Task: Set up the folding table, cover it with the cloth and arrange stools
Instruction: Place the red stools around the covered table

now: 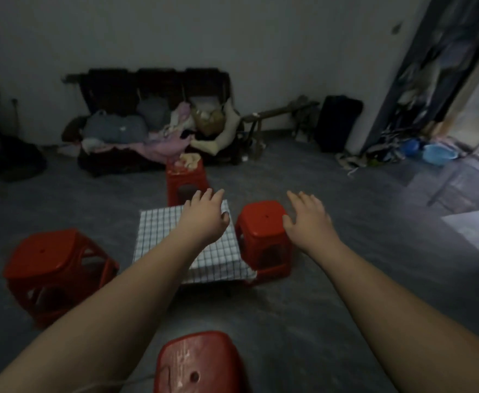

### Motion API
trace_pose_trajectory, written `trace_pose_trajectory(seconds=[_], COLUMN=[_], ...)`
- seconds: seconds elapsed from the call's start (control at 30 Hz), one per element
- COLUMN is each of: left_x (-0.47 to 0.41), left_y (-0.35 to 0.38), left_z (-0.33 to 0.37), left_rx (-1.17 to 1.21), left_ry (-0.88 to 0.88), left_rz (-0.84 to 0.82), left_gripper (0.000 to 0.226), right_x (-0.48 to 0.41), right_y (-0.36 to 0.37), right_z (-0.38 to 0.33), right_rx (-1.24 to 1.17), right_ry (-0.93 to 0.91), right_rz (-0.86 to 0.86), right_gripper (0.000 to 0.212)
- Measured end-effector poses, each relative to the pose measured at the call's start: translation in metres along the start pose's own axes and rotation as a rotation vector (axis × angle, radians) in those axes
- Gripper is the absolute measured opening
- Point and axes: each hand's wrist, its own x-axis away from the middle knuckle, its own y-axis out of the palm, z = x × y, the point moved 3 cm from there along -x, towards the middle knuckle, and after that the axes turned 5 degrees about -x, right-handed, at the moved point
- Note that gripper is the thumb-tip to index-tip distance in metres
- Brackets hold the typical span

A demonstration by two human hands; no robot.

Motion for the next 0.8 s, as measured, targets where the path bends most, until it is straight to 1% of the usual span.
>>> trace_pose_trajectory(seconds=[0.1, 0.2, 0.33, 0.57, 0.67, 0.8], left_x=[-0.026, -0.055, -0.101, -0.186, -0.211, -0.239], left_y=[-0.020, -0.019, -0.005, 0.001, -0.002, -0.004], left_z=[0.055, 0.112, 0.198, 0.371, 0.429, 0.484], left_rx=[-0.016, -0.024, -0.036, -0.002, 0.021, 0.017], left_ry=[0.044, 0.075, 0.082, 0.132, 0.171, 0.213], left_rz=[0.006, 0.012, -0.010, -0.004, 0.012, 0.003], left_gripper=[0.069, 0.069, 0.070, 0.070, 0.070, 0.070], right_x=[-0.015, -0.032, -0.063, -0.125, -0.145, -0.163], right_y=[-0.040, -0.072, -0.109, -0.181, -0.209, -0.238], right_z=[0.034, 0.084, 0.170, 0.316, 0.356, 0.396], right_rx=[-0.040, -0.050, -0.029, -0.014, -0.006, 0.024], right_ry=[0.032, 0.047, 0.076, 0.116, 0.120, 0.158], right_rz=[0.009, 0.023, 0.030, 0.022, 0.017, 0.042], right_gripper=[0.066, 0.065, 0.066, 0.067, 0.068, 0.069])
